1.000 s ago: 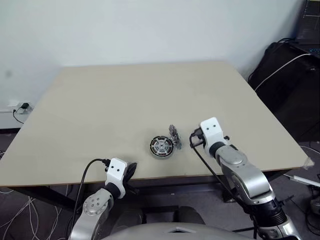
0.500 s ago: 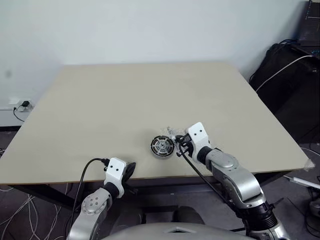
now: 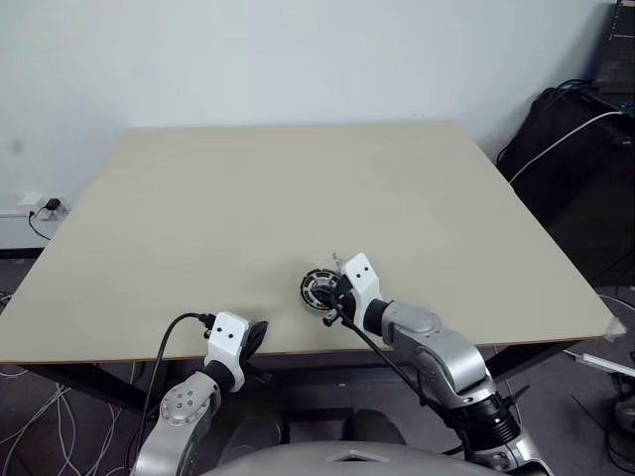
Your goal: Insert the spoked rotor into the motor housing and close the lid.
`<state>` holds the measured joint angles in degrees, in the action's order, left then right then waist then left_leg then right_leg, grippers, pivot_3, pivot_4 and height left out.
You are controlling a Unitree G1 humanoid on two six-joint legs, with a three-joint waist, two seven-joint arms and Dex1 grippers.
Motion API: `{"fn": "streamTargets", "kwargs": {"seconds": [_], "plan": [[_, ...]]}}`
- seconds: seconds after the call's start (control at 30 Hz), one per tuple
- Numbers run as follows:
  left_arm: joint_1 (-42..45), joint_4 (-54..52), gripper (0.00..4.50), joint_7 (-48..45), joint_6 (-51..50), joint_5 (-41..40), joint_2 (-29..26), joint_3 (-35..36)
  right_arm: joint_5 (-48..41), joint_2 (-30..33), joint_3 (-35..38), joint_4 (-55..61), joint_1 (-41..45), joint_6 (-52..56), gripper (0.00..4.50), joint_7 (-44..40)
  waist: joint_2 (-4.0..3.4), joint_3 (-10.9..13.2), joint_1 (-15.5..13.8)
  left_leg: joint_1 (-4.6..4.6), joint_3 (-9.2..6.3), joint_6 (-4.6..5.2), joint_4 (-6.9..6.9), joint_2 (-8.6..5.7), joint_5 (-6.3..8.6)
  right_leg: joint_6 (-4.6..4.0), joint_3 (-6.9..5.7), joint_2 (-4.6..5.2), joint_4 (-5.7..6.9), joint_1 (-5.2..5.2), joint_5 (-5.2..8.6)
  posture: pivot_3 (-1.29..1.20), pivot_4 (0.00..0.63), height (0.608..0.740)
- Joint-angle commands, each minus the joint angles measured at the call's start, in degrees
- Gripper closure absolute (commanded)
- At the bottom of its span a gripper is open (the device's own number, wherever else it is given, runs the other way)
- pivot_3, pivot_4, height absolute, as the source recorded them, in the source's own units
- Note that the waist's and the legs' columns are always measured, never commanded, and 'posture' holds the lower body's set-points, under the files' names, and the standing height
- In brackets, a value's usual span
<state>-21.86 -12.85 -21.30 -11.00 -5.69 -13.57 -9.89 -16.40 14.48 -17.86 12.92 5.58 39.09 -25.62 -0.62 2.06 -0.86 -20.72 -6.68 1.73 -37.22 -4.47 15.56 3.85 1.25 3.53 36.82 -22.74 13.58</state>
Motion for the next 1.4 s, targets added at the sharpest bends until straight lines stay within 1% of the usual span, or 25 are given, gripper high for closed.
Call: {"fn": "streamTargets", "kwargs": {"seconds": [0.03,0.1,0.23,0.3,0.37,0.4,0.5,0.63,0.7,0.83,0.93,1.23,1.4], "plan": [[0.02,-3.2,4.5,-0.04,0.24,-0.33,-0.27,0.4,-3.64,-0.01,0.38,3.49,0.88,-1.14,4.47,-5.16,0.0,0.0,0.0,0.0,0.0,0.0,0.0,-0.01,0.0,0.0,0.0,0.0,0.0,0.0,0.0,0.0,0.0,0.74],[-0.22,-3.29,4.5,0.02,0.2,-0.29,-0.34,0.44,-8.39,0.17,1.59,6.35,0.22,0.04,4.47,-9.27,0.0,0.0,0.01,0.0,0.0,0.01,0.0,-0.01,0.0,0.0,0.0,0.0,-0.01,0.0,0.0,0.0,0.0,0.74],[-0.39,-3.36,4.5,0.07,0.03,-0.29,-0.29,0.46,-20.95,-2.08,8.19,10.35,-0.43,1.36,4.47,-13.74,0.0,0.0,0.02,0.0,-0.05,0.02,0.0,0.02,0.01,0.0,-0.01,0.0,-0.01,0.01,0.0,0.0,0.0,0.74],[-0.4,-3.33,4.5,0.05,-0.05,-0.32,-0.25,0.47,-24.91,-4.59,12.23,11.08,-0.34,-0.15,4.47,-12.26,0.0,0.0,0.02,0.0,-0.05,-0.01,0.0,0.02,0.03,0.0,-0.01,0.0,0.0,0.02,0.01,0.0,0.0,0.74],[-0.49,-3.43,4.5,0.03,-0.1,-0.34,-0.24,0.46,-25.51,-7.51,15.58,10.85,0.17,-1.68,4.47,-7.53,0.0,-0.01,0.02,0.01,-0.04,-0.05,-0.01,0.02,0.05,0.02,-0.01,0.0,0.0,0.03,0.0,0.0,0.0,0.74],[-0.56,-3.48,4.5,0.01,-0.11,-0.36,-0.24,0.45,-24.3,-8.63,16.91,10.4,0.49,-2.78,4.47,-4.69,-0.01,-0.01,0.01,0.02,-0.04,-0.14,-0.01,0.02,0.1,0.02,-0.01,0.0,0.01,0.03,0.0,0.0,0.0,0.74],[-0.54,-3.36,4.5,-0.02,-0.13,-0.37,-0.17,0.36,-14.98,-8.53,17.0,8.63,0.73,-7.02,4.47,2.65,-0.07,-0.06,0.01,0.02,-0.01,-0.22,-0.01,0.0,0.13,0.03,0.01,-0.01,0.03,0.01,-0.01,0.0,0.0,0.74],[-0.39,-3.25,4.5,-0.07,-0.2,-0.34,-0.08,0.18,-3.14,-5.03,13.87,4.5,0.11,-7.93,4.47,10.07,-0.17,-0.12,-0.02,0.02,0.04,-0.17,0.0,-0.03,0.09,0.01,0.03,-0.02,0.03,-0.02,-0.02,0.0,0.0,0.74],[-0.28,-3.22,4.5,-0.07,-0.26,-0.31,-0.09,0.18,-0.1,-3.3,12.88,2.77,-0.3,-6.2,4.47,11.72,-0.18,-0.13,-0.05,0.02,0.05,-0.03,0.01,-0.04,0.01,-0.02,0.05,-0.02,0.03,-0.03,-0.02,0.0,0.0,0.74],[-0.24,-3.23,4.5,-0.06,-0.34,-0.33,-0.12,0.26,0.59,-1.19,11.23,2.75,-0.82,-2.55,4.47,10.12,-0.21,-0.13,0.03,0.02,0.05,0.0,0.02,-0.02,0.0,-0.05,0.06,-0.01,0.05,-0.03,0.0,0.0,0.0,0.74],[-0.23,-3.3,4.5,-0.01,-0.46,-0.31,-0.12,0.3,-0.14,-0.9,10.34,3.33,-0.96,-1.29,4.47,8.6,-0.21,-0.13,0.06,0.03,0.04,0.0,0.01,0.01,-0.01,-0.05,0.06,-0.01,0.06,-0.01,0.01,0.0,0.0,0.74],[-0.29,-3.37,4.5,0.11,-0.61,-0.3,-0.07,0.41,-1.37,-1.97,9.35,2.68,-0.36,-0.57,4.47,5.53,-0.2,-0.14,0.03,0.03,0.04,0.01,-0.02,0.0,-0.01,-0.02,0.05,-0.02,0.04,0.01,0.0,0.0,0.0,0.74],[-0.3,-3.43,4.5,0.25,-0.6,-0.26,-0.15,0.67,-0.18,-3.69,7.86,-0.98,1.01,-1.71,4.47,5.19,-0.2,-0.14,0.15,0.05,0.04,0.01,-0.01,0.01,-0.01,-0.02,0.05,-0.03,0.06,0.01,0.0,0.0,0.0,0.74]]}}
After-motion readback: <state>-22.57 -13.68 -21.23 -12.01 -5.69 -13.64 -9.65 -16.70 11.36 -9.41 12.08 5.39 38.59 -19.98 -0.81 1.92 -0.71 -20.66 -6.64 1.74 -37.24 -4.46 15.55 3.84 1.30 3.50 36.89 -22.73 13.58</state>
